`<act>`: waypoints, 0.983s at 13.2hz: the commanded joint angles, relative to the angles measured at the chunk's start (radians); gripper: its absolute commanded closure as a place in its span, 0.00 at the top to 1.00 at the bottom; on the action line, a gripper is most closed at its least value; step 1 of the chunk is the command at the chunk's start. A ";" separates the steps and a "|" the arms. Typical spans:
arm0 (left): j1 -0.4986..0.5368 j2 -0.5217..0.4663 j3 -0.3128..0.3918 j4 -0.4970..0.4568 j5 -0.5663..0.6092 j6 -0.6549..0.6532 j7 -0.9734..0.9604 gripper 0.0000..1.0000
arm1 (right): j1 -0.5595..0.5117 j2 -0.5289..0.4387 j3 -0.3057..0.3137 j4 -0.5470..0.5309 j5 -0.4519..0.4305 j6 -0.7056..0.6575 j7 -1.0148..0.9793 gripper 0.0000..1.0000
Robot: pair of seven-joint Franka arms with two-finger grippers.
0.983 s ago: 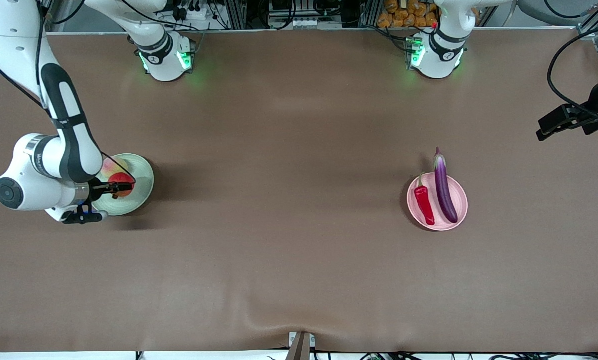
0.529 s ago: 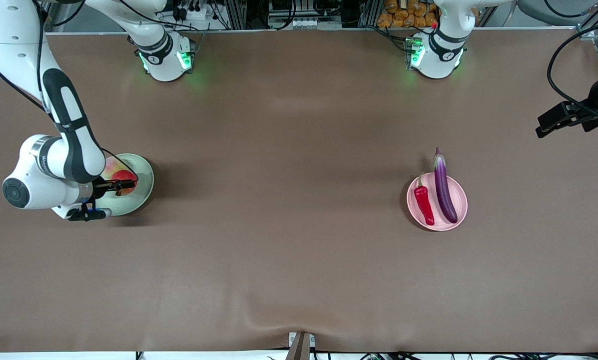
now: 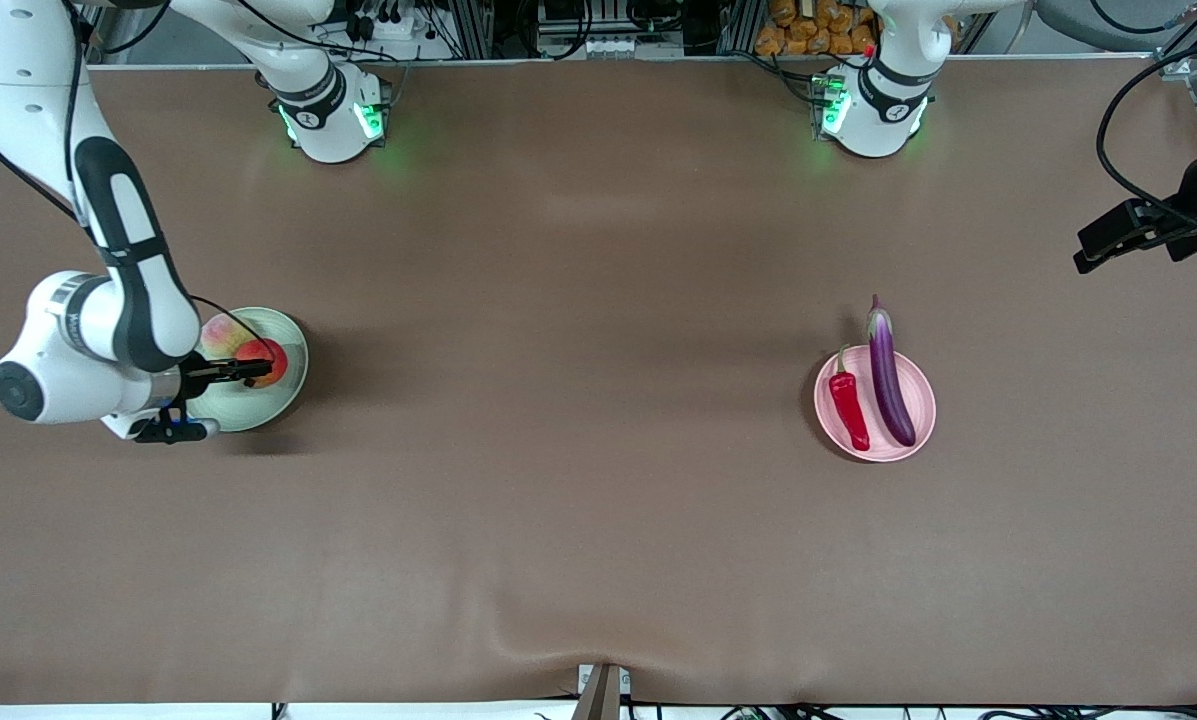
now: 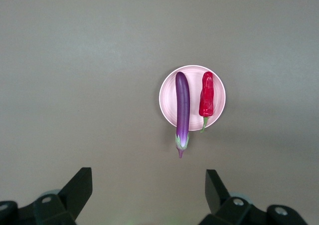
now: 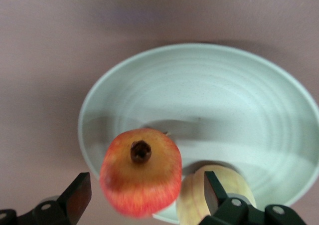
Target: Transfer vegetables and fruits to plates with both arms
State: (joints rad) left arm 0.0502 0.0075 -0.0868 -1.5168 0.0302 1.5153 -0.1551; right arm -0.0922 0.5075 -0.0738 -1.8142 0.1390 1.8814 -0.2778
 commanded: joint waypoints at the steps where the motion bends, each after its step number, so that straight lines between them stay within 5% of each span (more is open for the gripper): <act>1: 0.000 -0.023 -0.007 -0.005 -0.013 -0.007 0.017 1.00 | -0.021 -0.001 0.016 0.162 0.016 -0.161 -0.023 1.00; 9: -0.004 -0.017 -0.019 -0.011 -0.013 -0.027 -0.001 1.00 | 0.051 -0.010 0.014 0.590 0.011 -0.473 -0.021 1.00; 13: -0.004 -0.044 -0.040 -0.003 -0.013 -0.041 -0.004 1.00 | 0.091 -0.062 -0.032 0.641 -0.001 -0.541 0.034 1.00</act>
State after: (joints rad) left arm 0.0469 -0.0004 -0.1137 -1.5182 0.0302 1.4994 -0.1551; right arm -0.0102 0.4757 -0.0802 -1.1903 0.1409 1.3662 -0.2602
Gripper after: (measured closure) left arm 0.000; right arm 0.000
